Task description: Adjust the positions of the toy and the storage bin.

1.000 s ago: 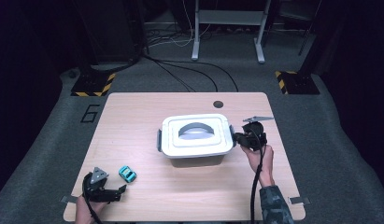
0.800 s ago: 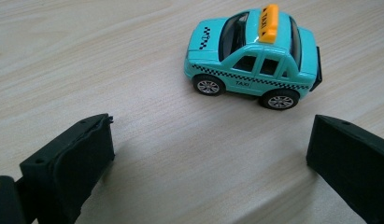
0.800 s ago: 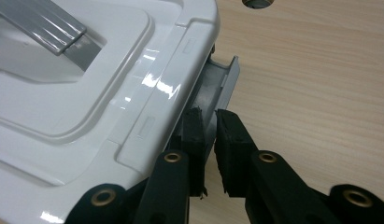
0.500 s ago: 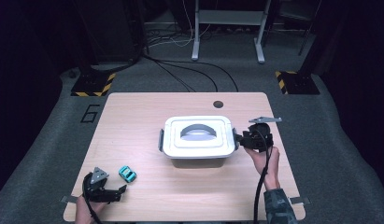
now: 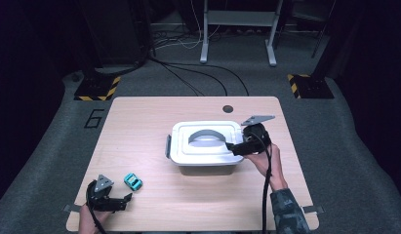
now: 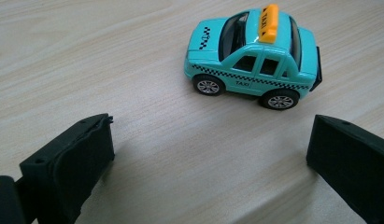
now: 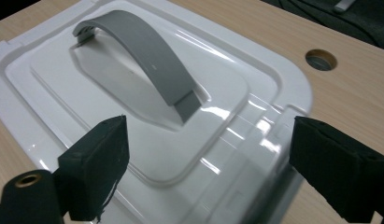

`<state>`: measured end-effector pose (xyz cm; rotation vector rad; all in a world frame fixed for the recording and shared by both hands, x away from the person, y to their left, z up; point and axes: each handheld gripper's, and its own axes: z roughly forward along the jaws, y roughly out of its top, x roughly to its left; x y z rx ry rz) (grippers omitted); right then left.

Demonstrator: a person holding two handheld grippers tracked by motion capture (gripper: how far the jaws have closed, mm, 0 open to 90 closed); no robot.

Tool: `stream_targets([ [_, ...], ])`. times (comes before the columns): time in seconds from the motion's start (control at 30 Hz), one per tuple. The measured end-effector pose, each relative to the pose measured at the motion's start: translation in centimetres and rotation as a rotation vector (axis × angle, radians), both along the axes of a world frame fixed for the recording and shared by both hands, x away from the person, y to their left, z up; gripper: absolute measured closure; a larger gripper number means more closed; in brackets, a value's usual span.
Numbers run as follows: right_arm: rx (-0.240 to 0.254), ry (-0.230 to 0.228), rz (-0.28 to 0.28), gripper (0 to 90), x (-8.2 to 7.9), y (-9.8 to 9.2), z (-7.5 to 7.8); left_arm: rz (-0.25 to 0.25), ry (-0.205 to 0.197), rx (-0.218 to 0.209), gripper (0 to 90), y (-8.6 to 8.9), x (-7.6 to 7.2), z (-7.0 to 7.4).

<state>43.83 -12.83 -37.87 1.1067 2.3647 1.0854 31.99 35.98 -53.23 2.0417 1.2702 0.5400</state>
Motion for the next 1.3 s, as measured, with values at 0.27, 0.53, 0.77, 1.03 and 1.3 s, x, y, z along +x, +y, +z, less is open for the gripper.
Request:
stream_targets([
  [0.27, -0.035, 0.007, 0.084, 14.9, 1.1, 2.7, -0.4, 0.000, 0.000, 0.000, 0.5, 0.0, 0.0, 0.0],
  [0.53, -0.061, 0.000, 0.122, 39.2, 2.4, 4.3, -0.7, 0.000, 0.000, 0.000, 0.4, 0.0, 0.0, 0.0],
  [0.77, -0.059, -0.010, 0.137, 60.0, 2.7, 4.0, -0.9, 0.001, 0.001, 0.000, 0.5, 0.0, 0.0, 0.0],
  [1.03, -0.060, -0.007, 0.098, 61.6, 2.4, 3.8, -0.9, 0.003, -0.001, 0.001, 0.5, 0.0, 0.0, 0.0],
  [1.3, -0.073, 0.018, -0.025, 61.9, 1.8, 4.1, -0.7, 0.003, 0.001, 0.000, 0.5, 0.0, 0.0, 0.0],
])
